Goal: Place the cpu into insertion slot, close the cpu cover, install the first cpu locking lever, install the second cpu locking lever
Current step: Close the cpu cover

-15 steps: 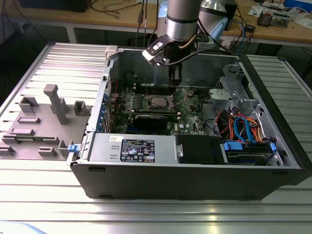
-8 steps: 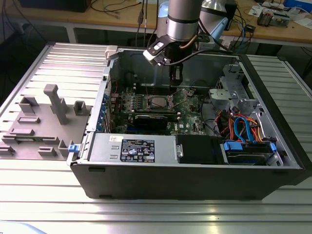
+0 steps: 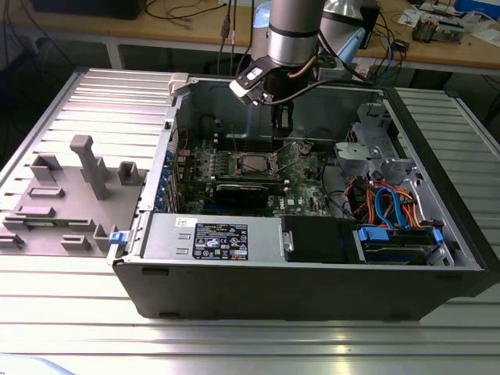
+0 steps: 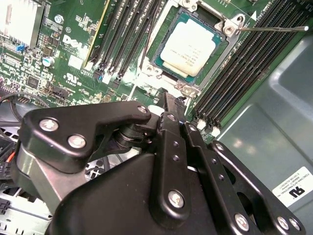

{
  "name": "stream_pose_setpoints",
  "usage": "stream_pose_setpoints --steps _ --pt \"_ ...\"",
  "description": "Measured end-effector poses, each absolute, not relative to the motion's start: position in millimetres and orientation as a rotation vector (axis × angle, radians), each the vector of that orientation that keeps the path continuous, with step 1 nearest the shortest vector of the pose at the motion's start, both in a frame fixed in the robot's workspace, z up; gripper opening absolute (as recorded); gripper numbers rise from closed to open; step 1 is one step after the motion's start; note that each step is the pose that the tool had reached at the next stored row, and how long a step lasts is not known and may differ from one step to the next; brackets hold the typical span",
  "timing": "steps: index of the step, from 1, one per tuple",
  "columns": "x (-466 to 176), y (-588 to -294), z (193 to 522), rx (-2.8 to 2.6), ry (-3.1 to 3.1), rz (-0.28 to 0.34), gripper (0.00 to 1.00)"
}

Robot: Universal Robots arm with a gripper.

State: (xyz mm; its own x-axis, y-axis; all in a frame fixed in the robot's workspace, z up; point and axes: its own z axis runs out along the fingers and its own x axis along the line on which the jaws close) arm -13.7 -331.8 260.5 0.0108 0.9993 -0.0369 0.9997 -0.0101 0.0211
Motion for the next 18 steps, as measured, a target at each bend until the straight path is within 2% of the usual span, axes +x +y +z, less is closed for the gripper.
stream_pose_setpoints --steps 18 --pt "26 -332 257 2.204 2.181 -0.018 0.11"
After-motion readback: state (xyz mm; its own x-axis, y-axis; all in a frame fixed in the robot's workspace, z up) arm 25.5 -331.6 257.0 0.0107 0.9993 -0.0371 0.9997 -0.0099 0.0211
